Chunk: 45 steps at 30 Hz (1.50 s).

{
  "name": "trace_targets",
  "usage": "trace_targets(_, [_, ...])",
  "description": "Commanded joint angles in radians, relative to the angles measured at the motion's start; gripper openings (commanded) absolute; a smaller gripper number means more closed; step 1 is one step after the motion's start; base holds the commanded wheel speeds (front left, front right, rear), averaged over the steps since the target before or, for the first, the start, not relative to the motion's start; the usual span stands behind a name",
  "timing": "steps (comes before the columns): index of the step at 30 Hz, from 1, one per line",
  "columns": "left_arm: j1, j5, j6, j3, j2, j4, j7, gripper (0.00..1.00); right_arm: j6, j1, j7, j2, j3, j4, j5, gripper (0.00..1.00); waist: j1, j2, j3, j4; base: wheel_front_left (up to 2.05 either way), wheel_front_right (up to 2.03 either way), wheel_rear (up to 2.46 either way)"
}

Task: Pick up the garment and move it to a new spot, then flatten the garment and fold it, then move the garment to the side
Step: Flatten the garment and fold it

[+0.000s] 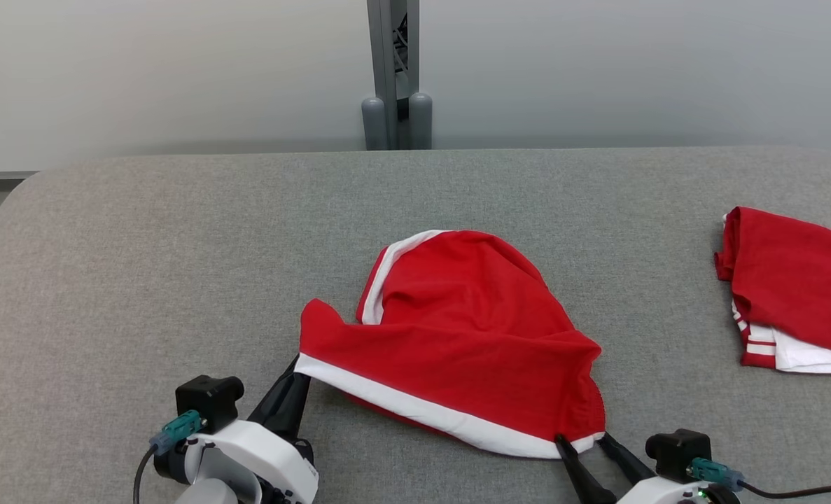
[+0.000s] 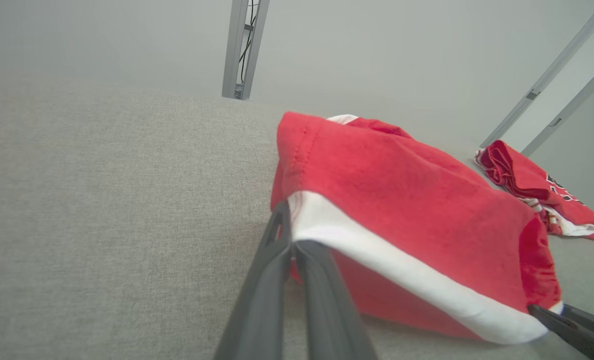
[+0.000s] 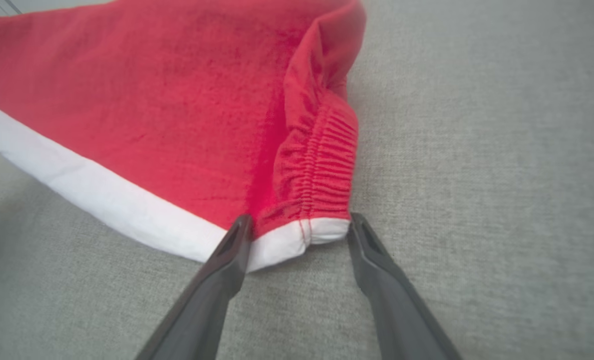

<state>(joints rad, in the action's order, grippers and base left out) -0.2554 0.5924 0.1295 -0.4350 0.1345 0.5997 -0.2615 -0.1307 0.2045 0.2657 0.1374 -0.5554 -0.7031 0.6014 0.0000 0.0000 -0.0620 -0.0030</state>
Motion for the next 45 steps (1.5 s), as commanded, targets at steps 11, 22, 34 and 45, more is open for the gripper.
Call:
trace_targets(11, [0.015,-0.005,0.001,0.014,0.001,0.024,-0.003,0.00,0.000,-0.001,-0.001,0.061,-0.033,0.101,0.064,0.00,0.0000,0.0000,0.025,-0.005,0.00,0.00,0.00])
trace_targets(22, [0.001,-0.011,0.001,-0.005,0.020,0.010,-0.003,0.00,0.000,0.071,-0.001,0.152,-0.031,0.199,0.078,0.00,0.0000,0.0000,0.068,-0.002,0.00,0.00,0.00])
trace_targets(34, [-0.105,-0.011,0.001,-0.053,0.086,-0.048,-0.003,0.00,0.000,0.257,-0.002,0.201,-0.022,0.241,0.064,0.00,0.0000,0.0000,0.115,-0.002,0.00,0.00,0.00])
trace_targets(45, [-0.303,-0.003,0.000,-0.052,0.117,-0.032,0.024,0.00,0.000,0.474,-0.041,0.168,-0.011,0.147,-0.013,0.00,0.0000,0.0000,0.158,-0.009,0.00,0.00,0.00])
